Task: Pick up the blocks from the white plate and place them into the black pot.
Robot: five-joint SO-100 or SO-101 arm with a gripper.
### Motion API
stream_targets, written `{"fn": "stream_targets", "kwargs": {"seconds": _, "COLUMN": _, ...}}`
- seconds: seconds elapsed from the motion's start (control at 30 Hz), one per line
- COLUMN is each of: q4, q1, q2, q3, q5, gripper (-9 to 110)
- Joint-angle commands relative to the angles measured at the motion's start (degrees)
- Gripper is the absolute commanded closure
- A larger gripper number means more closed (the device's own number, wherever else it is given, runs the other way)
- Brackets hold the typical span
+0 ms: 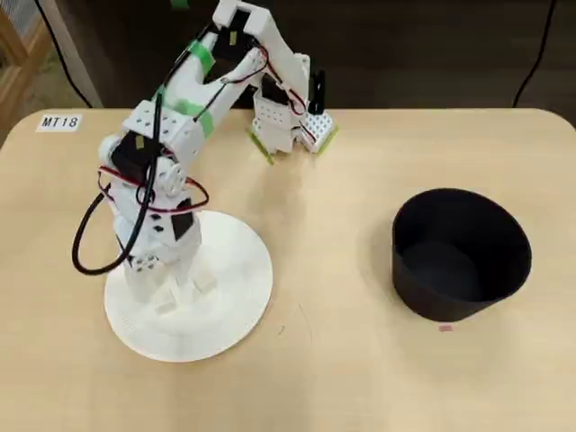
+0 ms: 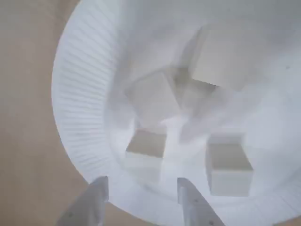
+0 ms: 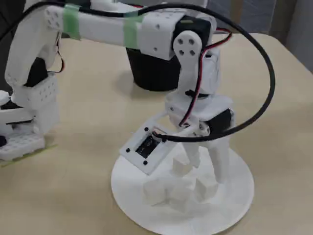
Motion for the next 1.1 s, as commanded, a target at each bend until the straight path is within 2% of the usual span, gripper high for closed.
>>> {"fn": "stream_targets", "kwargs": {"seconds": 0.0, "q4": 0.97, "q1": 0.62, "q2": -1.58, "q3": -5.54, "q5": -0.53, "gripper": 80}}
{"fn": "stream_targets", "kwargs": {"seconds": 0.2, "q4": 4.75, "q1": 1.14, "q2": -8.26, "q3": -15.12, "q5": -1.14, "gripper": 81}}
{"fn": "stream_targets", "kwargs": {"seconds": 0.57, "q4": 5.27, "q1": 1.76, "q2": -11.07, "q3": -16.08, "q5": -1.32, "gripper": 83}}
{"fn": "stream_targets", "kwargs": {"seconds": 0.7, "q4": 5.27, "q1": 2.02, "q2": -11.78, "q3": -16.26, "q5": 0.35, "gripper": 90}}
{"fn": "stream_targets", "kwargs": {"seconds": 0.8, "q4": 5.54, "q1": 1.93, "q2": -12.74, "q3": -17.49, "q5": 1.93, "gripper": 103}}
{"fn": "stream_targets", "kwargs": {"seconds": 1.07, "q4": 5.45, "q1": 0.0, "q2": -13.1, "q3": -24.79, "q5": -1.76, "gripper": 104}}
